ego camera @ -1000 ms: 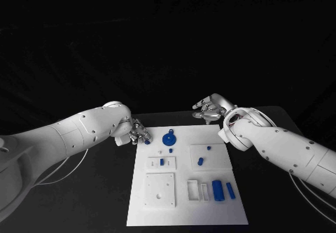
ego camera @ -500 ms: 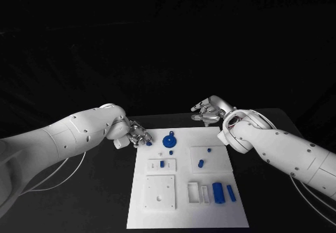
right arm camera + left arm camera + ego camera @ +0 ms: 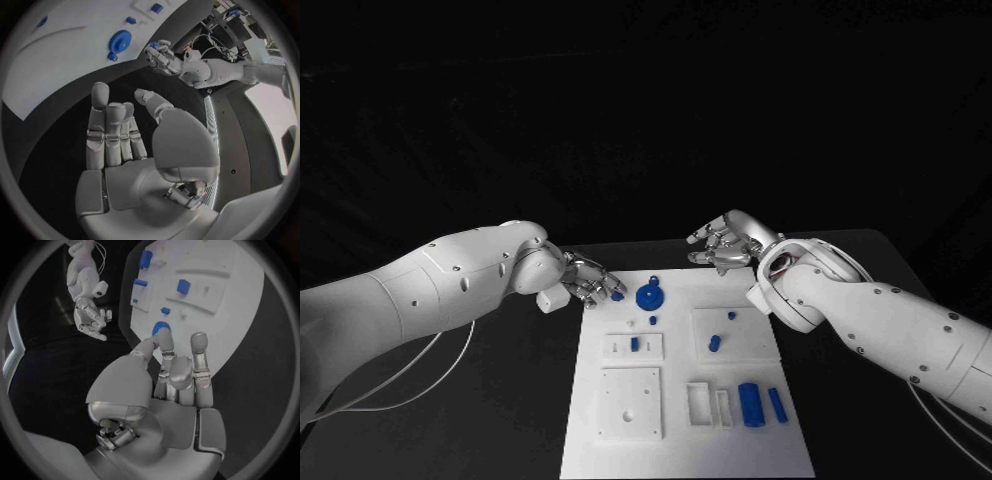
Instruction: Assemble the parts on the task board
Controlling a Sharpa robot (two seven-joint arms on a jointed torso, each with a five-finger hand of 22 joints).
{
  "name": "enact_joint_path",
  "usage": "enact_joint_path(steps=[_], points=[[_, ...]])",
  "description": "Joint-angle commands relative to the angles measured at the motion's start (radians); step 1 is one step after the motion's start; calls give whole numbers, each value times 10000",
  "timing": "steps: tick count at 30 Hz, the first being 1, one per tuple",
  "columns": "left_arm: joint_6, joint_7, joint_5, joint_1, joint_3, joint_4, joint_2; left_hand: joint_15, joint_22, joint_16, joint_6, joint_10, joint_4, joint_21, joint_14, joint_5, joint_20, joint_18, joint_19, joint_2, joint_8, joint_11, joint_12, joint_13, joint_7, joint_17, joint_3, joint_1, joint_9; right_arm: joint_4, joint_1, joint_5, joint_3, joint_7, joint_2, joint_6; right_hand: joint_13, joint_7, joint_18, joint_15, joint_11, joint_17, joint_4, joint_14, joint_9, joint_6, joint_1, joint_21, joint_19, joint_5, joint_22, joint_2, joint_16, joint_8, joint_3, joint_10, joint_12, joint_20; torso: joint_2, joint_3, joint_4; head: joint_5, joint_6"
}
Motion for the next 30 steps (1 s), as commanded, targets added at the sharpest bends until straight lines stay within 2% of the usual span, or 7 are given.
enact_joint_path(steps=[1, 3, 10, 18, 22, 25, 30], points=[[-262, 716, 1269, 10, 15, 218, -85, 38, 160, 48, 34, 315, -425, 68, 54, 32, 7, 99, 5, 121, 46, 0, 36, 12, -79, 6, 395, 47, 16, 172, -56, -13, -3, 123, -77, 183, 19, -14, 79, 4, -48, 14, -33, 59, -9, 49, 25, 55, 317, -257, -12, 137, 36, -36, -95, 12, 63, -46, 8, -4, 9, -12, 60], [-252, 838, 1422, 10, 16, 321, -143, 34, 157, 42, 33, 318, -432, 66, 53, 32, 0, 97, 10, 125, 48, -2, 37, 14, -79, -5, 396, 47, 20, 244, -83, 68, -7, 116, -119, 188, 27, -16, 78, 5, -45, 16, -49, 64, -9, 49, 35, 57, 321, -428, -27, 166, 39, -36, -166, 17, 74, -45, 7, -6, 10, -13, 76], [-83, 1118, 1733, 6, 17, 774, -367, 20, 148, 18, 22, 308, -467, 53, 51, 25, -32, 74, 20, 141, 46, -11, 28, 14, -77, -24, 403, 51, 30, 481, -196, 418, -78, 358, -232, 281, 61, -22, 78, 24, -22, 20, -201, 67, -7, 53, 211, 51, 321, -1470, -112, 312, 45, -32, -636, 33, 129, -25, 13, -3, 4, -26, 108], [-100, 1342, 1919, 4, 18, 1209, -557, 12, 145, 12, 29, 314, -501, 41, 56, 29, -52, 54, 31, 154, 48, -23, 23, 15, -80, -20, 407, 43, 37, 683, -316, 466, -217, 726, -267, 292, 80, -30, 90, 43, -9, -3, -430, 38, -5, 58, 420, 47, 316, -2007, -222, 555, 32, -35, -1474, 18, 139, -4, 8, 12, 6, 14, 148], [-233, 1523, 1978, 4, 19, 1379, -645, 8, 143, 5, 36, 322, -507, 38, 60, 30, -60, 49, 40, 160, 49, -30, 25, 17, -82, -31, 406, 32, 39, 838, -383, 470, -247, 613, -315, 139, 91, -50, 91, 39, -15, 18, -404, 67, -3, 119, 406, 60, 328, -2361, -240, 597, 66, -32, -1553, 40, 158, -6, 10, 8, 0, 7, 175], [-403, 1673, 2004, 3, 18, 1525, -718, 4, 142, -11, 38, 321, -508, 33, 57, 23, -67, 44, 46, 160, 48, -45, 24, 19, -90, -52, 399, 19, 40, 982, -431, 705, -278, 319, -371, -45, 98, -78, 79, 22, -39, 52, -286, 129, -1, 231, 379, 99, 358, -2916, -256, 751, 120, -34, -1462, 84, 180, -20, 10, 8, 3, 2, 192], [-680, 1922, 2016, 0, 15, 1782, -834, 0, 140, -17, 42, 321, -510, 29, 59, 18, -72, 40, 49, 162, 49, -45, 22, 20, -90, -58, 396, 17, 42, 1195, -472, 1831, -391, -378, -449, -235, 223, -139, 49, -41, -101, 321, 98, 417, 0, 391, 212, 442, 395, -2852, -276, 674, 453, -38, -1181, 249, 350, -92, -1, 7, 5, 11, 204]])
